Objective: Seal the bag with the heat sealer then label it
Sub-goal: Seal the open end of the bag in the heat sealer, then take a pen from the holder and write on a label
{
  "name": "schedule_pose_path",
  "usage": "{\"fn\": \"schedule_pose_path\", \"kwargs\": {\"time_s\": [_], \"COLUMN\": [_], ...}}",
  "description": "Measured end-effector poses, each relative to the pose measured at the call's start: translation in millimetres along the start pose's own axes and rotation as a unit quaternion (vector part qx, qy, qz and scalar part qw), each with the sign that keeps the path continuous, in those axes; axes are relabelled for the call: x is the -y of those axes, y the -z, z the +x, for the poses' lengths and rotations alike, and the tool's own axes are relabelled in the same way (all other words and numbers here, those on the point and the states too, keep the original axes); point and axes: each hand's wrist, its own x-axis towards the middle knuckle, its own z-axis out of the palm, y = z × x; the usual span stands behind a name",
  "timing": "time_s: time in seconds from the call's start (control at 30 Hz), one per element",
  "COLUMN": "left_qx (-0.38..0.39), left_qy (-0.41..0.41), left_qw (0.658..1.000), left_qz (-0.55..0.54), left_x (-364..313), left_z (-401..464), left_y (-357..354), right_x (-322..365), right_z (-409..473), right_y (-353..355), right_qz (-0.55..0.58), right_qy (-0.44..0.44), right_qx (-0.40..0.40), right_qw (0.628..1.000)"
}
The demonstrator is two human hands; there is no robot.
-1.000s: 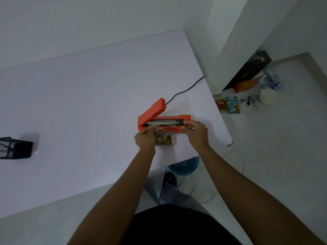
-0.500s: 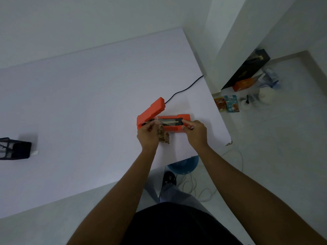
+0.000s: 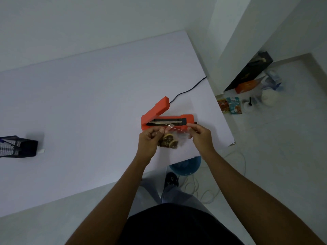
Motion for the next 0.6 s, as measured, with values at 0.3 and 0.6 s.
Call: {"fn": "schedule_pose_path", "kwargs": {"time_s": [0.3,0.6], "left_qx": [-0.048,-0.159], "left_qy": [0.031,0.037], "left_qw": [0.996,0.98], "left_qz": [-0.063,-0.118], "left_x": [-4,0], "left_z": [-25,-44], "left_y": [72,192], "right_x": [4,44], "right_z": [-42,-62], "right_y": [-50,-182], "right_qz": [0.008,0.0], "right_qy": [-0.054,-0.053], "right_qx": [0.272,0.341], "right_qw": [0.961,0.938]}}
